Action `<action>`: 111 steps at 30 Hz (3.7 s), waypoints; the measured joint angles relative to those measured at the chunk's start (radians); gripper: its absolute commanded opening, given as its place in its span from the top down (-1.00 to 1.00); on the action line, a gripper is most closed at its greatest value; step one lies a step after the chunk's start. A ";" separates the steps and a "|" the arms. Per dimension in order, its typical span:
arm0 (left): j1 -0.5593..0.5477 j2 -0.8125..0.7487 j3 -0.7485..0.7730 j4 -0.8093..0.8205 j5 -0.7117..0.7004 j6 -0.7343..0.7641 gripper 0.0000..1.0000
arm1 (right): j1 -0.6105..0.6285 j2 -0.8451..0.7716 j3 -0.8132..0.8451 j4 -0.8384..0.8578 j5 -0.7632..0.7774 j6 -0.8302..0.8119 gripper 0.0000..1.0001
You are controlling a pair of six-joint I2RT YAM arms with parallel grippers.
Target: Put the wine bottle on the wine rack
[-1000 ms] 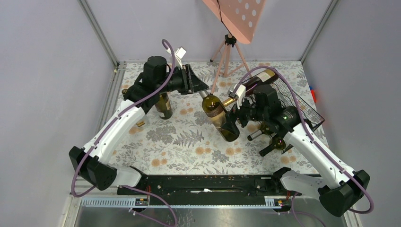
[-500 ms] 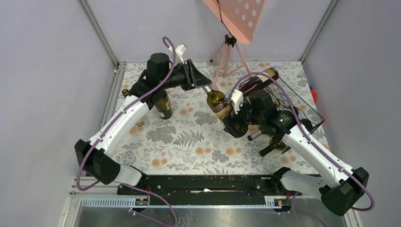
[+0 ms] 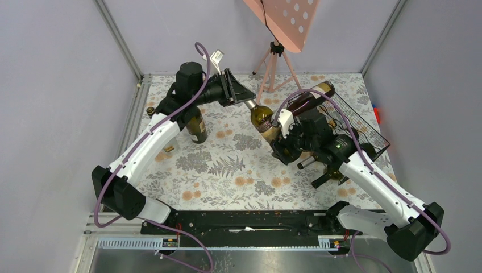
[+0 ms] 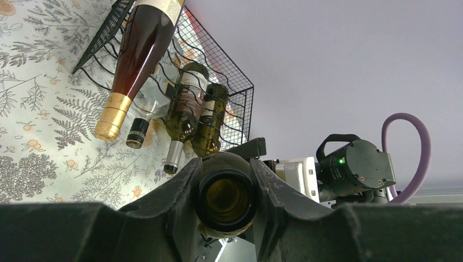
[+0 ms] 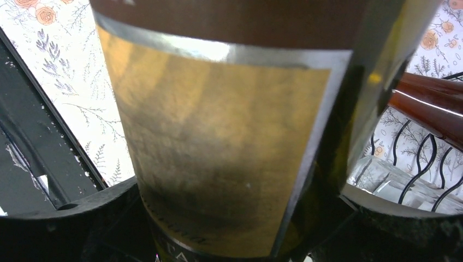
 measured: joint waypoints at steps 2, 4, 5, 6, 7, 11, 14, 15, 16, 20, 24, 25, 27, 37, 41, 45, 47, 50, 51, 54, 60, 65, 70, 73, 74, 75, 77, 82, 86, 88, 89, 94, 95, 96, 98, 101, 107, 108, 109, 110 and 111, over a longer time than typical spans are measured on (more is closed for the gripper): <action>0.001 0.000 0.000 0.007 0.008 0.001 0.79 | 0.000 -0.006 0.000 -0.001 0.004 -0.004 0.72; 0.001 0.000 -0.001 0.012 0.021 0.010 0.45 | 0.000 -0.016 -0.002 -0.003 0.010 -0.010 1.00; 0.001 0.000 -0.001 0.014 0.028 0.021 0.29 | 0.000 -0.023 -0.005 -0.004 0.013 -0.014 1.00; 0.000 0.000 -0.001 0.013 0.037 0.033 0.13 | 0.000 -0.033 -0.011 -0.003 0.016 -0.019 1.00; 0.000 0.000 -0.001 0.011 0.045 0.051 -0.03 | 0.001 -0.045 -0.019 -0.003 0.019 -0.024 1.00; 0.008 -0.006 0.005 -0.032 0.054 0.174 -0.58 | 0.001 -0.103 -0.064 -0.055 0.019 -0.080 1.00; 0.019 -0.007 0.030 -0.104 0.051 0.313 -0.71 | 0.001 -0.129 -0.085 -0.105 0.008 -0.114 1.00; 0.021 -0.008 0.039 -0.130 0.051 0.370 -0.74 | 0.001 -0.132 -0.089 -0.126 -0.006 -0.128 1.00; 0.021 -0.012 0.045 -0.151 0.051 0.425 -0.77 | 0.001 -0.133 -0.091 -0.144 -0.018 -0.139 1.00; 0.019 -0.051 0.047 -0.239 0.063 0.648 -0.83 | 0.001 -0.126 -0.093 -0.221 -0.081 -0.180 1.00; -0.011 -0.092 0.073 -0.359 0.073 0.909 -0.87 | 0.001 -0.098 -0.098 -0.268 -0.137 -0.203 1.00; -0.028 -0.099 0.088 -0.396 0.073 0.980 -0.87 | 0.001 -0.091 -0.102 -0.275 -0.147 -0.209 1.00; -0.069 -0.111 0.116 -0.469 0.068 1.111 -0.90 | 0.001 -0.082 -0.114 -0.281 -0.162 -0.214 1.00; -0.303 -0.138 0.131 -0.721 -0.096 1.613 -0.95 | 0.002 -0.080 -0.180 -0.285 -0.193 -0.223 1.00; -0.385 -0.120 0.131 -0.767 -0.198 1.734 -0.91 | 0.002 -0.080 -0.197 -0.285 -0.193 -0.224 1.00; -0.461 -0.068 0.131 -0.787 -0.293 1.817 -0.83 | 0.002 -0.081 -0.197 -0.286 -0.200 -0.224 1.00; -0.491 -0.035 0.130 -0.795 -0.336 1.854 -0.79 | 0.002 -0.081 -0.197 -0.286 -0.206 -0.225 1.00; -0.516 -0.005 0.116 -0.802 -0.383 1.890 -0.75 | 0.002 -0.082 -0.197 -0.285 -0.211 -0.227 1.00; -0.520 0.001 0.108 -0.802 -0.398 1.900 -0.73 | 0.002 -0.083 -0.197 -0.286 -0.211 -0.227 1.00; -0.521 0.011 0.080 -0.799 -0.436 1.928 -0.66 | 0.002 -0.087 -0.198 -0.286 -0.211 -0.227 1.00; -0.522 0.023 0.037 -0.784 -0.484 1.965 -0.51 | 0.002 -0.091 -0.198 -0.286 -0.211 -0.227 1.00; -0.524 0.048 0.033 -0.762 -0.505 1.977 -0.42 | 0.002 -0.091 -0.198 -0.286 -0.211 -0.227 1.00; -0.534 0.064 0.032 -0.749 -0.522 1.985 -0.23 | 0.002 -0.091 -0.198 -0.286 -0.211 -0.227 1.00; -0.539 0.075 0.032 -0.747 -0.535 1.991 -0.07 | 0.002 -0.091 -0.198 -0.285 -0.211 -0.227 1.00; -0.540 0.079 0.032 -0.747 -0.539 1.992 -0.04 | 0.002 -0.091 -0.198 -0.286 -0.211 -0.227 1.00; -0.541 0.082 0.032 -0.747 -0.542 1.992 0.01 | 0.002 -0.091 -0.198 -0.286 -0.211 -0.228 1.00; -0.541 0.089 0.032 -0.745 -0.549 1.992 0.10 | 0.002 -0.091 -0.198 -0.286 -0.211 -0.228 1.00; -0.547 0.095 0.021 -0.757 -0.554 1.989 0.80 | 0.001 -0.091 -0.199 -0.286 -0.203 -0.227 0.78; -0.555 0.104 0.018 -0.763 -0.564 1.973 1.00 | 0.002 -0.091 -0.206 -0.293 -0.198 -0.238 0.08; -0.556 0.108 0.016 -0.763 -0.566 1.959 1.00 | 0.002 -0.091 -0.209 -0.293 -0.195 -0.237 -0.19; -0.556 0.108 0.015 -0.761 -0.567 1.954 1.00 | 0.002 -0.091 -0.209 -0.293 -0.194 -0.237 -0.40; -0.559 0.104 -0.023 -0.731 -0.569 1.926 1.00 | 0.002 -0.097 -0.218 -0.291 -0.183 -0.233 -0.99; -0.559 0.101 -0.036 -0.725 -0.568 1.917 1.00 | 0.002 -0.099 -0.218 -0.282 -0.182 -0.228 -0.99; -0.562 0.097 -0.050 -0.717 -0.571 1.911 1.00 | 0.002 -0.101 -0.218 -0.273 -0.174 -0.224 -0.99; -0.563 0.087 -0.073 -0.719 -0.576 1.903 1.00 | 0.002 -0.107 -0.218 -0.265 -0.159 -0.218 -0.99; -0.556 0.071 -0.108 -0.725 -0.590 1.890 1.00 | 0.002 -0.135 -0.218 -0.241 -0.156 -0.218 -0.99; -0.476 0.028 -0.131 -0.735 -0.586 1.862 1.00 | 0.002 -0.221 -0.218 -0.221 -0.082 -0.217 -0.99; -0.460 0.017 -0.131 -0.734 -0.583 1.854 1.00 | 0.000 -0.237 -0.218 -0.219 -0.066 -0.215 -0.99; -0.442 0.005 -0.131 -0.734 -0.576 1.844 1.00 | -0.004 -0.257 -0.218 -0.216 -0.047 -0.214 -0.99; -0.423 -0.008 -0.131 -0.734 -0.569 1.833 1.00 | -0.013 -0.278 -0.218 -0.211 -0.032 -0.209 -0.99; -0.401 -0.021 -0.131 -0.734 -0.559 1.821 1.00 | -0.034 -0.299 -0.217 -0.205 -0.023 -0.204 -0.99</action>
